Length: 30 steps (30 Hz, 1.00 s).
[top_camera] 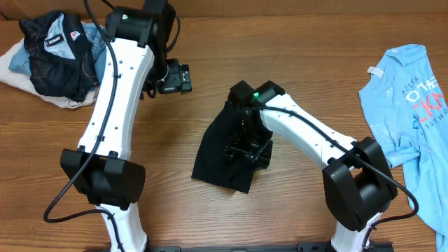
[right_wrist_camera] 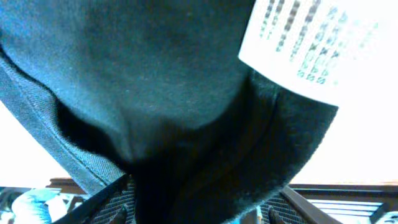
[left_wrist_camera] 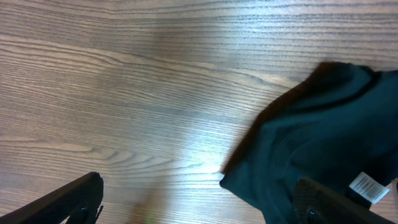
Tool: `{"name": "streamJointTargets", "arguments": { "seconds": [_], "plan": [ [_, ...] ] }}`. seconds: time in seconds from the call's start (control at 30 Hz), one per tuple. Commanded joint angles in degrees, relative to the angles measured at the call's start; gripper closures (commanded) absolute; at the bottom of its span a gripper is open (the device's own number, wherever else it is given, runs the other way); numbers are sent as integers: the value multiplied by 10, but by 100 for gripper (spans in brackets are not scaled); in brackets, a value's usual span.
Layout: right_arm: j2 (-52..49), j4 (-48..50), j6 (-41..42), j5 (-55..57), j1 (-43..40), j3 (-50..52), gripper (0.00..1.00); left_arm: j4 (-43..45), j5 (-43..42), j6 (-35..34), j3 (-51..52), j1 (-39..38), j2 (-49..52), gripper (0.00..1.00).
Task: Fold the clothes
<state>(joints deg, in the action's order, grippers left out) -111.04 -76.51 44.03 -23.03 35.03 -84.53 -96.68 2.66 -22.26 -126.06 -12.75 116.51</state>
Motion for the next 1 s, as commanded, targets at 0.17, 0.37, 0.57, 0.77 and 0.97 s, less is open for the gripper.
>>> {"name": "streamJointTargets", "arguments": {
  "seconds": [0.17,0.37,0.57,0.77,0.97],
  "plan": [
    [19,3,10,48,3,49,95,-2,9,17,3,1,-7,0],
    [19,4,10,108,3,86,96,-2,9,18,3,1,-7,0],
    [19,-40,10,211,3,86,82,-1,9,18,3,1,-7,0],
    [19,-82,15,324,-6,86,75,-2,9,18,3,1,-7,0],
    [24,-112,61,359,-56,56,74,-1,8,17,3,1,-7,0]
  ]
}}
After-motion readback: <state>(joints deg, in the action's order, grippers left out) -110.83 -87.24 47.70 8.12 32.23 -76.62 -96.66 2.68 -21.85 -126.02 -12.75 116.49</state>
